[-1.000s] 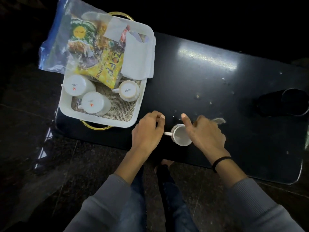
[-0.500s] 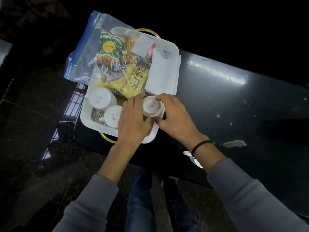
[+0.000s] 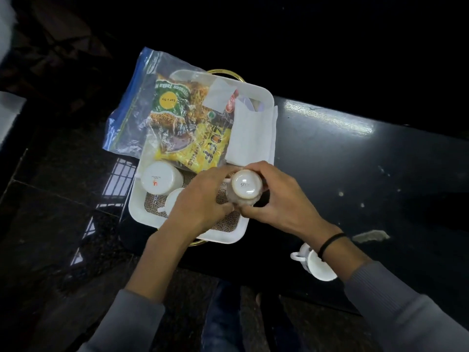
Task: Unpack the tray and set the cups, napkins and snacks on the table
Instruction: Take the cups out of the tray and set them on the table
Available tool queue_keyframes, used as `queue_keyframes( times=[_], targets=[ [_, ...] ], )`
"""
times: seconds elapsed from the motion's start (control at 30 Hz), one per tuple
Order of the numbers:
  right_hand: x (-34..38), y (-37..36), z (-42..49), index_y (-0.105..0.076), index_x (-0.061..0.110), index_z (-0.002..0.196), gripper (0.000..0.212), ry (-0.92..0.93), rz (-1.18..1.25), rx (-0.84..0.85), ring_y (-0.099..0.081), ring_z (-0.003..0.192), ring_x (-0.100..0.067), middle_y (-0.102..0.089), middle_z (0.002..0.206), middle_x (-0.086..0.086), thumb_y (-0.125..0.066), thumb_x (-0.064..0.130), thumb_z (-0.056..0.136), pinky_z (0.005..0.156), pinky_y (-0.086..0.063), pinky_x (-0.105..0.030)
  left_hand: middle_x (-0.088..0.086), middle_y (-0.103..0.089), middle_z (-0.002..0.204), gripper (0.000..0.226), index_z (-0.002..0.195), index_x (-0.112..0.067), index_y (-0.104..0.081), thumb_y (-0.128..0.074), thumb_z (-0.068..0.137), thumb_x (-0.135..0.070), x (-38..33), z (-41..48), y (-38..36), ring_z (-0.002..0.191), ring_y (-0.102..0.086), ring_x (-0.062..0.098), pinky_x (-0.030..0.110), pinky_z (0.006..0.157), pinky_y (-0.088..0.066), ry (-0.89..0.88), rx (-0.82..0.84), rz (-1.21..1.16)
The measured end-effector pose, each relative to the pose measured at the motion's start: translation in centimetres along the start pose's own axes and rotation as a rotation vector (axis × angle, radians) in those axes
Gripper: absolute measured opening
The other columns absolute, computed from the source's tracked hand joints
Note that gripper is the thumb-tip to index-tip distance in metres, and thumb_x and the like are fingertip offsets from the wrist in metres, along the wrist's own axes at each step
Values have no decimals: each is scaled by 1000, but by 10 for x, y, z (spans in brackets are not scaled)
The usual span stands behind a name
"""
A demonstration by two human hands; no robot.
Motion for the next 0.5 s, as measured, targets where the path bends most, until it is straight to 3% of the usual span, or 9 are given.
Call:
queue_keyframes(
  times=[0.1, 0.13, 0.23, 0.37, 0.5],
  targets=[
    [-5, 23, -15, -56, 36, 120, 59, -72, 177, -33, -62, 105, 6, -66, 111, 24, -88, 45, 71, 84, -51, -8, -13, -67, 124, 64, 130, -32, -61, -89, 73, -21, -11, -2, 8, 108, -59, -3, 13, 90, -47, -28, 22, -228],
    [-8, 30, -21, -57, 37, 120, 60, -96, 236, -36, -63, 106, 6, -66, 112, 25, -90, 45, 71, 85, -51, -7, -13, -69, 120, 61, 127, -31, -64, -90, 73, -21, -17, -3, 8, 108, -61, -3, 11, 89, -49, -18, 35, -328],
    [-18, 51, -41, -59, 42, 122, 63, -129, 375, -53, -66, 109, 1, -67, 119, 22, -91, 46, 68, 88, -52, -9, -3, -74, 111, 48, 120, -22, -71, -88, 76, -11, -37, -6, -1, 107, -69, 9, 22, 91, -56, 7, 42, -581],
    [-30, 83, -72, -56, 49, 127, 67, -90, 127, -22, -63, 107, 6, -64, 120, 27, -88, 51, 68, 81, -50, -7, -5, -78, 99, 21, 103, -19, -77, -78, 85, -6, -83, -5, -20, 94, -72, 8, 18, 84, -56, -83, -22, -624],
    [-55, 110, -108, -56, 45, 122, 64, -88, -53, -10, -61, 103, 4, -63, 113, 27, -88, 51, 67, 79, -46, -13, -4, -79, 96, 18, 100, -13, -77, -79, 84, -5, -145, -6, -60, 91, -75, 5, 24, 86, -59, -212, 56, -574]
  ],
)
Point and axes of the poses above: each hand's wrist, its own z-axis towards the middle knuckle, its own y-axis out of the back of the hand, x = y × z, the point moved 6 cm from there along z, towards the middle knuckle
